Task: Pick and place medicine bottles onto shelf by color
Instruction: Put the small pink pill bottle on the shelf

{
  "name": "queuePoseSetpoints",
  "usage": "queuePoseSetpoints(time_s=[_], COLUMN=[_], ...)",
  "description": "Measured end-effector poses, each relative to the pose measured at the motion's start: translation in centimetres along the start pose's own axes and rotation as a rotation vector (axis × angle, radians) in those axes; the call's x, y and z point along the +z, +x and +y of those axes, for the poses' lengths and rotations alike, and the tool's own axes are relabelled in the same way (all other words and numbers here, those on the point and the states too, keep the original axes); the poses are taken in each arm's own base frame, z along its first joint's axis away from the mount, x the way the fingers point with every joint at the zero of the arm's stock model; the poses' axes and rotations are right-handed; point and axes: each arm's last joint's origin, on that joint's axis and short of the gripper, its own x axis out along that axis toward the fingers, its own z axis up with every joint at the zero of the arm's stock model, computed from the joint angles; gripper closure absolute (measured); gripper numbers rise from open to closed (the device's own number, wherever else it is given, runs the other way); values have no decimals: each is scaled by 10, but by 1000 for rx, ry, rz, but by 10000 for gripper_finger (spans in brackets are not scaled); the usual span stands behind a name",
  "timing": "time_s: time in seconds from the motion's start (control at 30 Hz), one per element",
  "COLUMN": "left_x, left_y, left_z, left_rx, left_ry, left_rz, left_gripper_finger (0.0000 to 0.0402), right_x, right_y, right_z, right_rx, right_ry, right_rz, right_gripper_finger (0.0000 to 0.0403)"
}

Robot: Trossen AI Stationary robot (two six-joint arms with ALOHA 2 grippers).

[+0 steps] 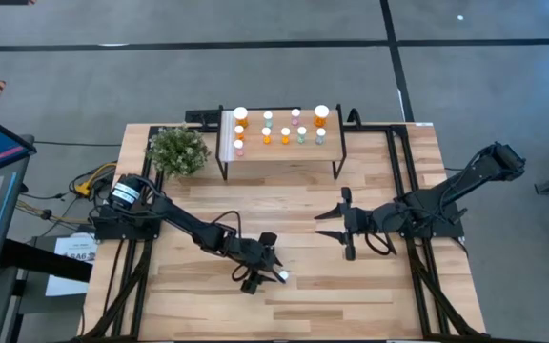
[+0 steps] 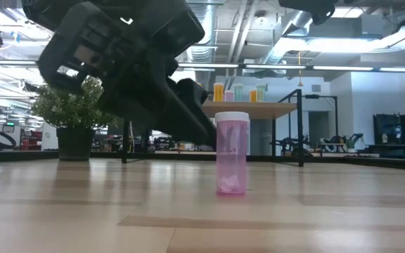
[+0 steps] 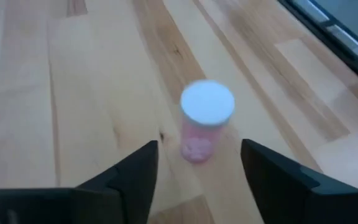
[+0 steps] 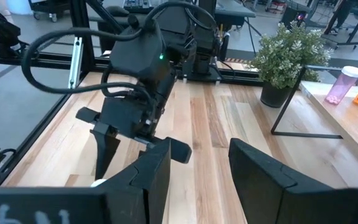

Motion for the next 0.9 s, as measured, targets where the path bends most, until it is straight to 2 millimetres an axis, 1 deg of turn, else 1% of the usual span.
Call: queuePoseSetpoints(time_s=[0.13, 0.23, 0.47, 0.53, 0.6, 0.67, 0.8, 0.9], left_x=[2, 3, 6, 8, 6, 9, 12, 12], left_y=[0, 0, 0, 6, 11, 20, 26, 26], left_z=[1, 0, 0, 0, 0, 0, 0, 2], left_rx=[1, -7, -16, -22, -30, -45, -56, -53], left_ry=[15, 19, 26, 28, 27, 27, 19, 10], left_rz=[-16, -28, -65, -68, -28, -22, 1, 1], left_gripper_finger=[146, 132, 129, 129, 129, 129, 129, 129], right_x=[0, 0, 0, 0, 0, 0, 0, 0], right_y=[0, 0, 0, 0, 0, 0, 0, 0], right_z=[0, 0, 0, 0, 0, 0, 0, 0], right_rx=[0, 0, 0, 0, 0, 0, 0, 0], right_ry=[0, -1, -2, -2, -1, -1, -2, -3], right_rz=[0, 0, 0, 0, -1, -1, 2, 4], right_gripper_finger=[219, 219, 219, 219, 219, 219, 219, 219])
